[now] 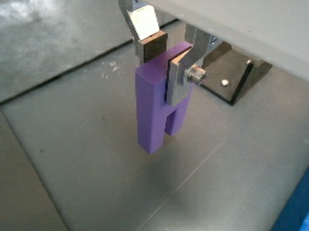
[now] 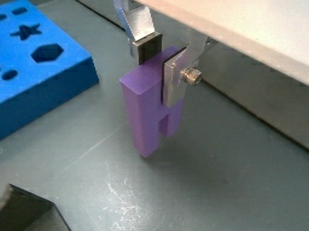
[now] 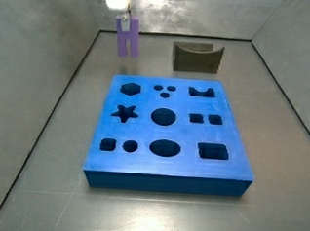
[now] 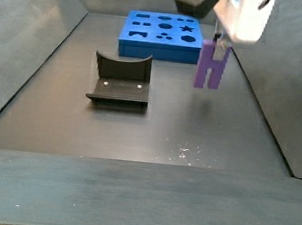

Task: Pick up the double-square object. Rotate the double-square object. Move to above the board. Insert the double-square object.
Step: Rotate the double-square object.

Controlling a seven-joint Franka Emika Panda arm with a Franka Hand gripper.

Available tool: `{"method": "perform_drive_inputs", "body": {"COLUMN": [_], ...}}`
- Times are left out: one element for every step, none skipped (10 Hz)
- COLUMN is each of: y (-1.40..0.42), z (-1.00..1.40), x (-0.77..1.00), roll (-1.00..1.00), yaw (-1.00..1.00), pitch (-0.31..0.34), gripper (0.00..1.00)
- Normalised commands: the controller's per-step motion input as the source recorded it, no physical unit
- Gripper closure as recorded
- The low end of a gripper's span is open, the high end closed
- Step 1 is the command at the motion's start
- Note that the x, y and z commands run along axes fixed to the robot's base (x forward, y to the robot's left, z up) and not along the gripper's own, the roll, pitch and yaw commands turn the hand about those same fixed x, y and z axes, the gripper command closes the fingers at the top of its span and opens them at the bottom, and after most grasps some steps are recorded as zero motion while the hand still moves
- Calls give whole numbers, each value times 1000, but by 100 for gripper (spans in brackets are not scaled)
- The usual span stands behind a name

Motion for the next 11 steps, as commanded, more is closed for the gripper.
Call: {"method": "perform_drive_inputs", "body": {"y": [19,18,18,15,15,0,0,-1,-7,-9,-10], "z": [-752,-604,-532,-379,-379,0,951,939,814,688,548], "x": [32,33,33,23,23,0,0,-7,-31,-29,-25], "roll": [123,132,137,145,145,0,0,-1,-12,-21,-32], "yaw": [7,4,3,0,0,0,0,0,2,4,7], "pitch": [-41,-38,-35,-15,-15,0,0,7,35,40,44], "gripper": [100,100,100,100,100,0,0,0,0,0,0]}}
